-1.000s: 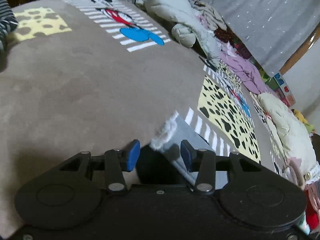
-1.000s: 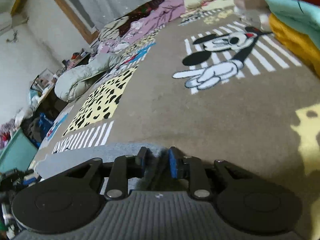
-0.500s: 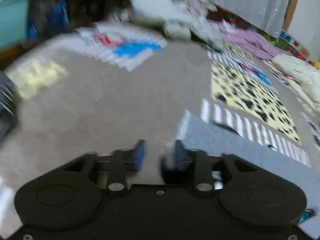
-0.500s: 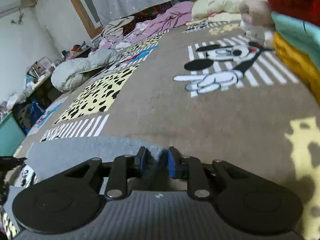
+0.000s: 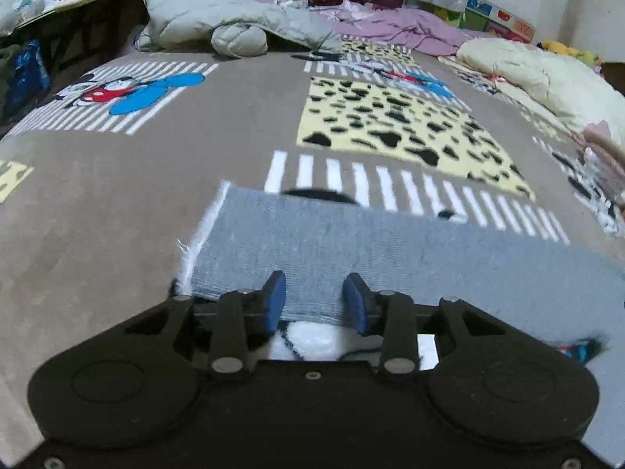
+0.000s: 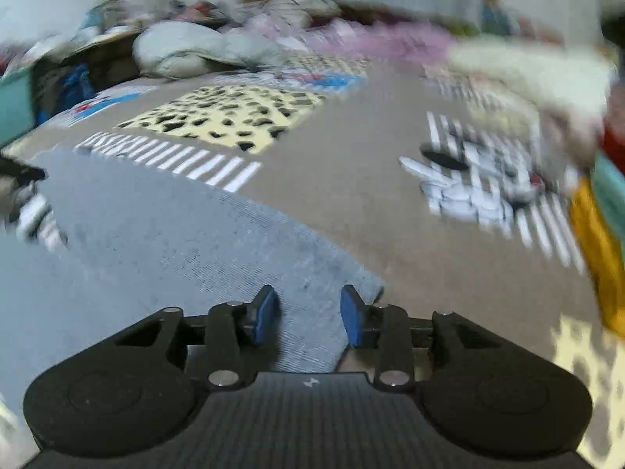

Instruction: Fold clothes

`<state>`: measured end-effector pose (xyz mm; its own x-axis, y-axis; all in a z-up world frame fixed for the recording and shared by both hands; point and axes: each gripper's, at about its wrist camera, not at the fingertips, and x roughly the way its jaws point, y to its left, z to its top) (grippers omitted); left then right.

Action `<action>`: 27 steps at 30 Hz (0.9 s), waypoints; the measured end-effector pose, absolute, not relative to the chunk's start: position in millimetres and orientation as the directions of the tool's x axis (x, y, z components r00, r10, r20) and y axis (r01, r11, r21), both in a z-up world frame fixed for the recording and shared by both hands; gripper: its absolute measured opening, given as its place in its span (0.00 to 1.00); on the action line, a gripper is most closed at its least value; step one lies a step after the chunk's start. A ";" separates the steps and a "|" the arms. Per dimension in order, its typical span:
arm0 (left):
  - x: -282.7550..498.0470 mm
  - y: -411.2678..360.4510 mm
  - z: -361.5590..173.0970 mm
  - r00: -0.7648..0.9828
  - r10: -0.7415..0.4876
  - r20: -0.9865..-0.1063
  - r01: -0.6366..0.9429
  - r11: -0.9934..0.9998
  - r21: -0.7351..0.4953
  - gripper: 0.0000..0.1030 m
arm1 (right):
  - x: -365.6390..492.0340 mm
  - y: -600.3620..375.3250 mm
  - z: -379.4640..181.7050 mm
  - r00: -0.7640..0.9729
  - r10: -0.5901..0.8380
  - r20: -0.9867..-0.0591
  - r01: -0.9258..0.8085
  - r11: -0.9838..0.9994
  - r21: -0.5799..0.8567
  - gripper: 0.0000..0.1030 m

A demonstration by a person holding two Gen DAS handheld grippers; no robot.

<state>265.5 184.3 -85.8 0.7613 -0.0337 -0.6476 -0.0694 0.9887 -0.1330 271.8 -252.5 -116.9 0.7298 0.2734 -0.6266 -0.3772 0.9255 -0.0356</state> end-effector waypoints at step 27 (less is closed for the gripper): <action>217.6 -19.7 -108.7 0.760 -0.301 -0.575 0.356 0.934 -0.018 0.15 | 200.5 -173.4 -108.1 0.705 0.329 -0.629 -0.420 0.907 0.004 0.36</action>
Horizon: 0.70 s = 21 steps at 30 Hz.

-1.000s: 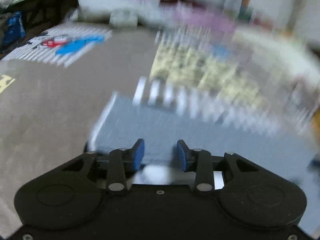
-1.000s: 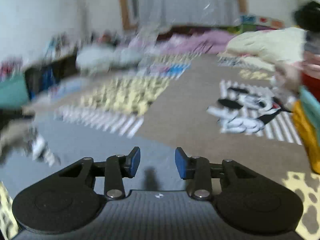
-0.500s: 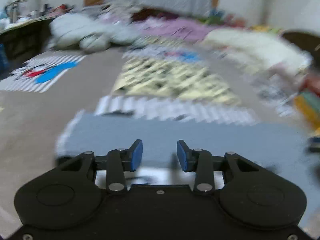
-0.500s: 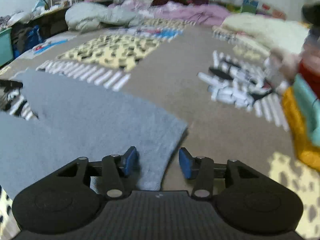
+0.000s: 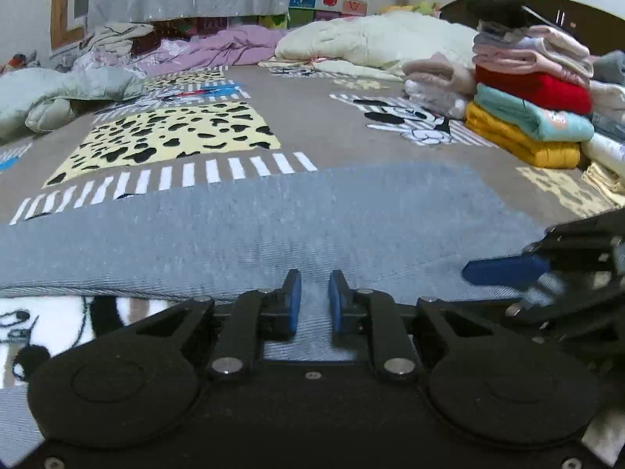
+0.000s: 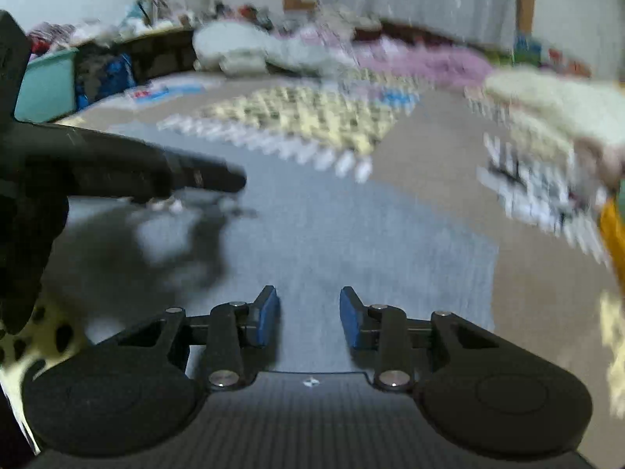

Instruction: Fold clothes

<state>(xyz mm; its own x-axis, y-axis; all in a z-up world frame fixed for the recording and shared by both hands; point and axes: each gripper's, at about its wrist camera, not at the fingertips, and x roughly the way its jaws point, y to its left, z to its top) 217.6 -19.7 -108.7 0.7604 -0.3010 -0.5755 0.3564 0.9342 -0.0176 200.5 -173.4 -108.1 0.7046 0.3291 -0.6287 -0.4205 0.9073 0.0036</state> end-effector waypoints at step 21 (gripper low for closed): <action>78.9 117.3 -62.4 0.888 -0.075 -0.453 0.153 0.978 0.139 0.47 | 105.5 -199.2 -82.0 0.682 0.284 -0.674 -0.572 0.782 -0.248 0.47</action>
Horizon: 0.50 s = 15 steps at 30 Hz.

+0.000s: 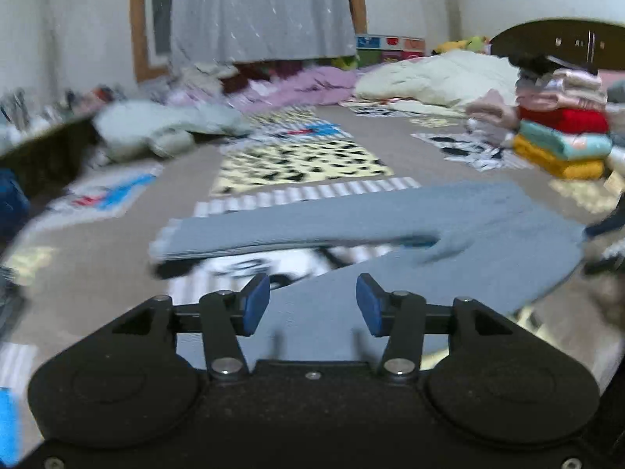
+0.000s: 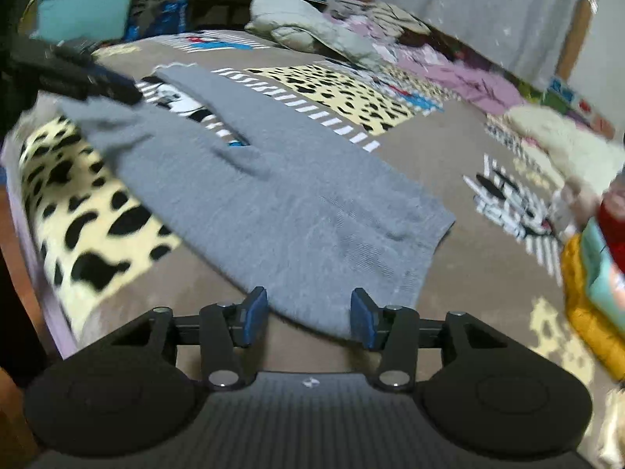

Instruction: Fold clothes

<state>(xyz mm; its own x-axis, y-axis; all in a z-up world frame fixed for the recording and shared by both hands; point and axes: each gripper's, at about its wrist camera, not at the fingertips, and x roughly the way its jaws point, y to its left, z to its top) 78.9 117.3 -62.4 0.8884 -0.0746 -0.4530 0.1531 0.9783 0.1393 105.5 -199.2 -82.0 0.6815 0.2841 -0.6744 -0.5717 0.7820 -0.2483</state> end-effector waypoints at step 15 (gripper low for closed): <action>29.8 129.0 -131.7 0.884 0.228 -0.408 0.223 0.562 0.796 0.50 | 66.9 -190.2 -102.0 0.783 0.165 -0.600 -0.585 0.524 -0.620 0.47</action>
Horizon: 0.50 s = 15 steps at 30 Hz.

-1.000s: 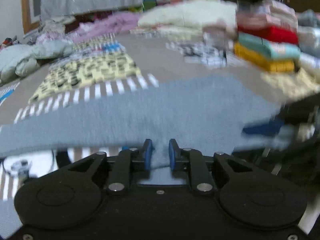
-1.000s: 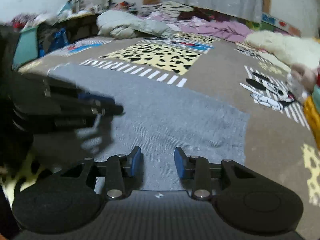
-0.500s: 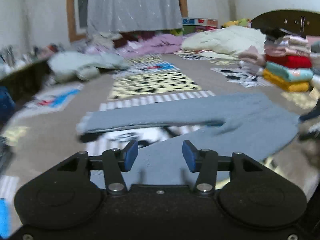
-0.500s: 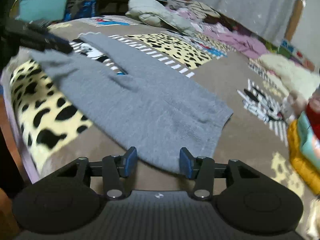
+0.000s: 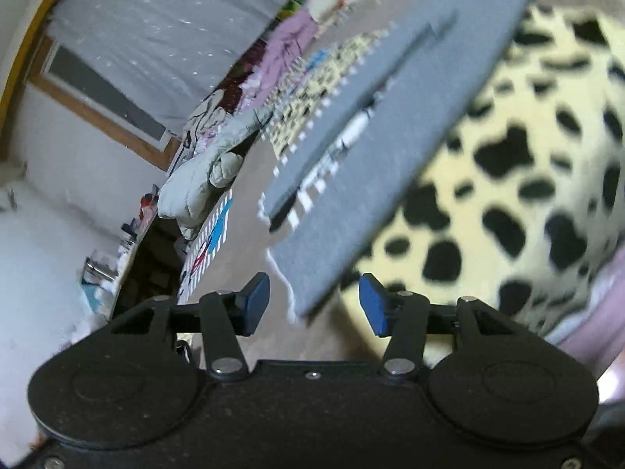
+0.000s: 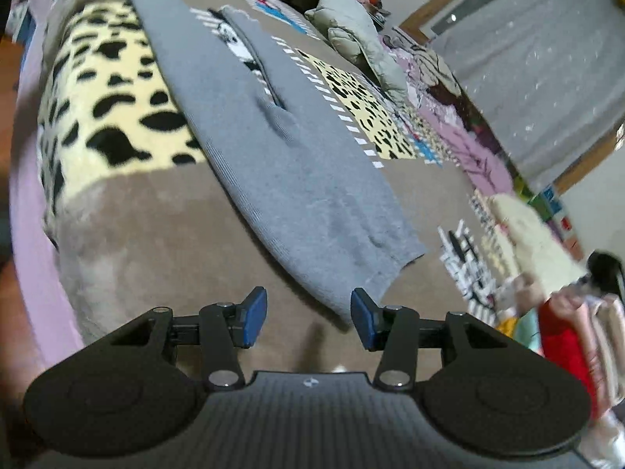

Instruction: Fold clothes

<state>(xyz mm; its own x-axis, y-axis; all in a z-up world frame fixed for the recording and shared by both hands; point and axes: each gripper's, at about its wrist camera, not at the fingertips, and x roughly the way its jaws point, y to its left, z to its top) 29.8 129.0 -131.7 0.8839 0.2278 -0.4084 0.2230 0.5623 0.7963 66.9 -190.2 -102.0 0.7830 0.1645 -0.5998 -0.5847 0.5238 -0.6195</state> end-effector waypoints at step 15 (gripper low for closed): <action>59.7 148.8 -147.0 0.899 0.235 -0.370 0.195 0.540 0.819 0.30 | 82.1 -195.5 -133.2 0.824 0.222 -0.522 -0.565 0.402 -0.720 0.47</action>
<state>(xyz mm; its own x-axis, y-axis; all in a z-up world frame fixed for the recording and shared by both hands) 59.7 148.8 -147.0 0.8989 0.2353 -0.3695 0.1954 0.5397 0.8189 82.1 -195.5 -133.2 0.8236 0.2223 -0.5217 -0.5649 0.4025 -0.7203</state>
